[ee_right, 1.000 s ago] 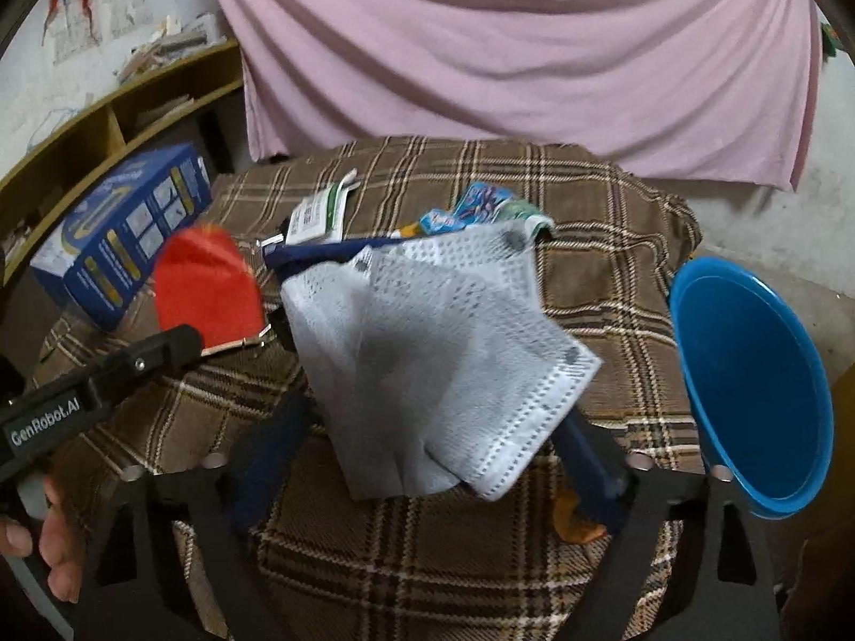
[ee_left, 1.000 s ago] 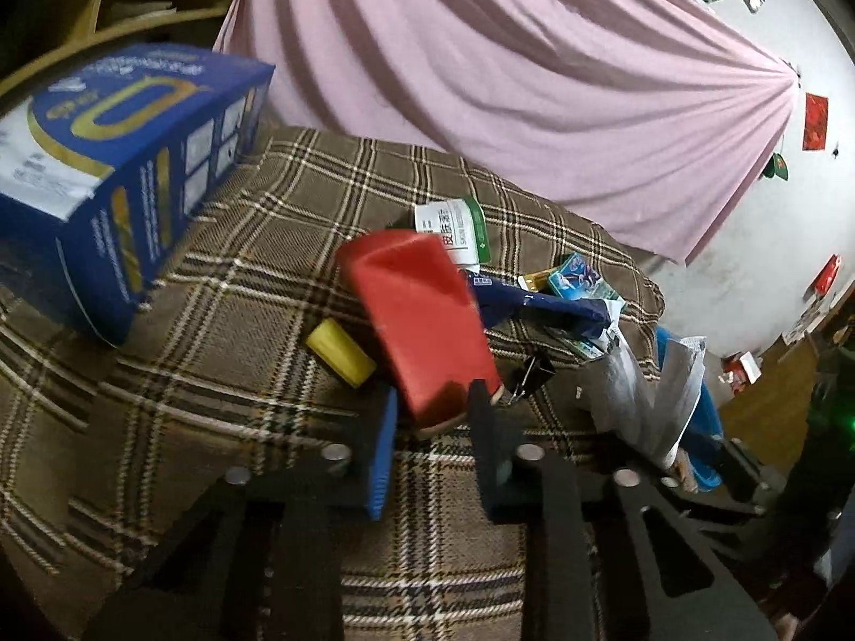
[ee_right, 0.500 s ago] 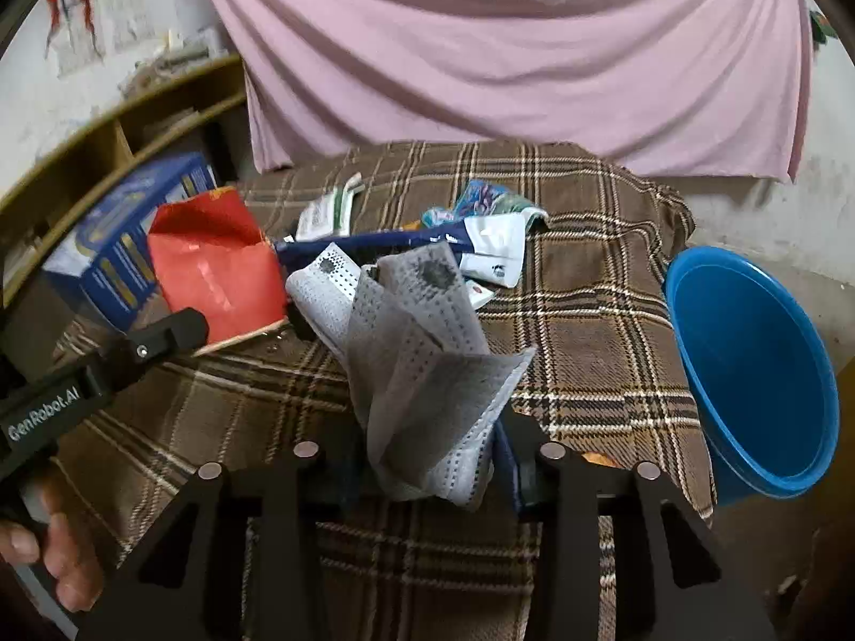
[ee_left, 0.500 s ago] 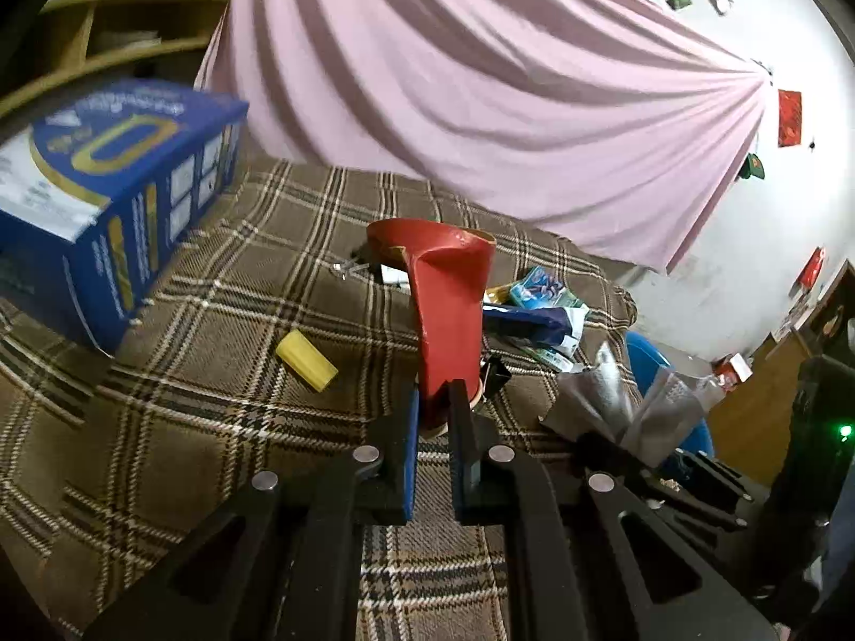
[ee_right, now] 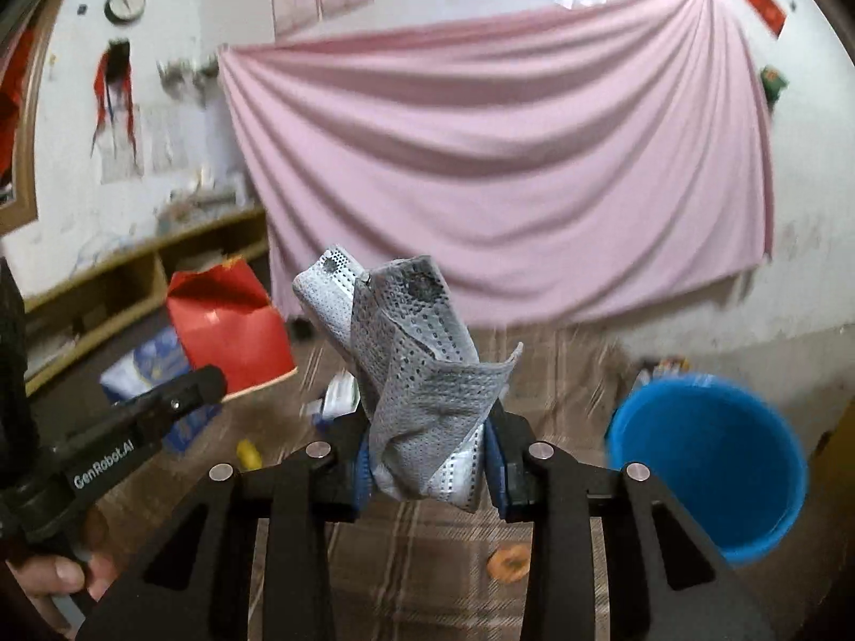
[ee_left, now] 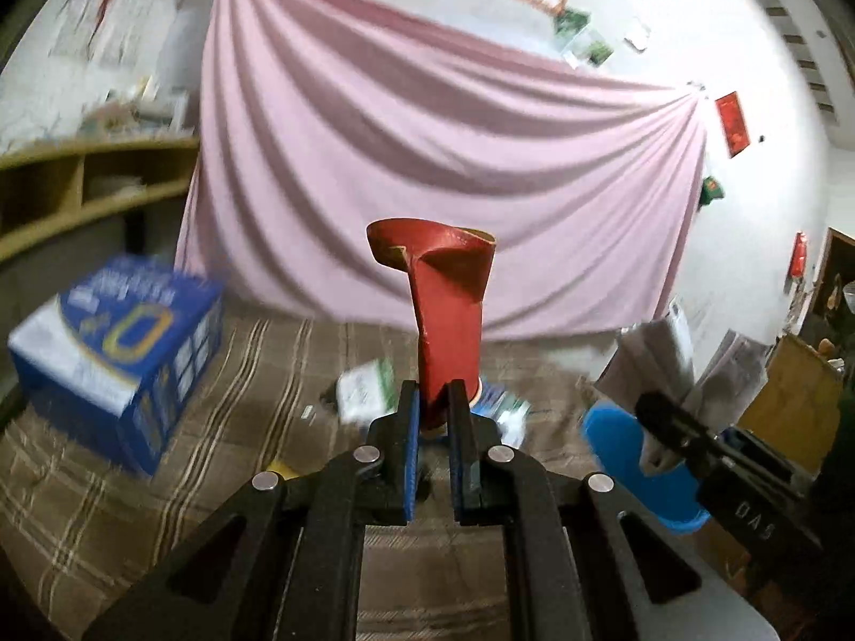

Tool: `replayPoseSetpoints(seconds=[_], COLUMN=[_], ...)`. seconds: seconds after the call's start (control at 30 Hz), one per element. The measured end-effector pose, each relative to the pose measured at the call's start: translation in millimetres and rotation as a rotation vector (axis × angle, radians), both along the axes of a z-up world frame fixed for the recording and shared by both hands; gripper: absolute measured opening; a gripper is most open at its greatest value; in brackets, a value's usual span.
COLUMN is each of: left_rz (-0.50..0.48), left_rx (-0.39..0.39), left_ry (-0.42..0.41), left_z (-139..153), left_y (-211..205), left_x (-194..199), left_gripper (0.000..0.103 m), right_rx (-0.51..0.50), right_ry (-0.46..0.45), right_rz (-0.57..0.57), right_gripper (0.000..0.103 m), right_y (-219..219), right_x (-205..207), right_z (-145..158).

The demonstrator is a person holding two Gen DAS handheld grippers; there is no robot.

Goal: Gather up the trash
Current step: 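Carry cup and mask over the blue bucket and open both tools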

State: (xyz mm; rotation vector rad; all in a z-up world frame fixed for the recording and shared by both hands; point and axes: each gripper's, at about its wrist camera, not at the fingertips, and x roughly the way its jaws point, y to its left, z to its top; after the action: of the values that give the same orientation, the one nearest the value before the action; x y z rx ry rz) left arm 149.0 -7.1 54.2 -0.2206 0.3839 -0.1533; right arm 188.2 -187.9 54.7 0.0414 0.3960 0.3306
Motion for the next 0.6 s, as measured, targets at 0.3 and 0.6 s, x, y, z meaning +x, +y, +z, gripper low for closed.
replayPoseSetpoints(seconds=[0.3,0.6], left_rz=[-0.109,-0.258], left_rx=[0.049,0.086], left_ry=[-0.179,-0.166], left_z=[57.7,56.3], left_y=[-72.7,-160.2], left_x=[19.4,58.9], left_gripper=[0.007,0.007], right_rx=[0.043,0.036], right_ry=[-0.181,-0.184], right_rz=[-0.136,-0.324], right_gripper=[0.033,0.034], right_y=[-62.3,-139.9], right_x=[14.5,30.5], right_z=[55.6,45.6])
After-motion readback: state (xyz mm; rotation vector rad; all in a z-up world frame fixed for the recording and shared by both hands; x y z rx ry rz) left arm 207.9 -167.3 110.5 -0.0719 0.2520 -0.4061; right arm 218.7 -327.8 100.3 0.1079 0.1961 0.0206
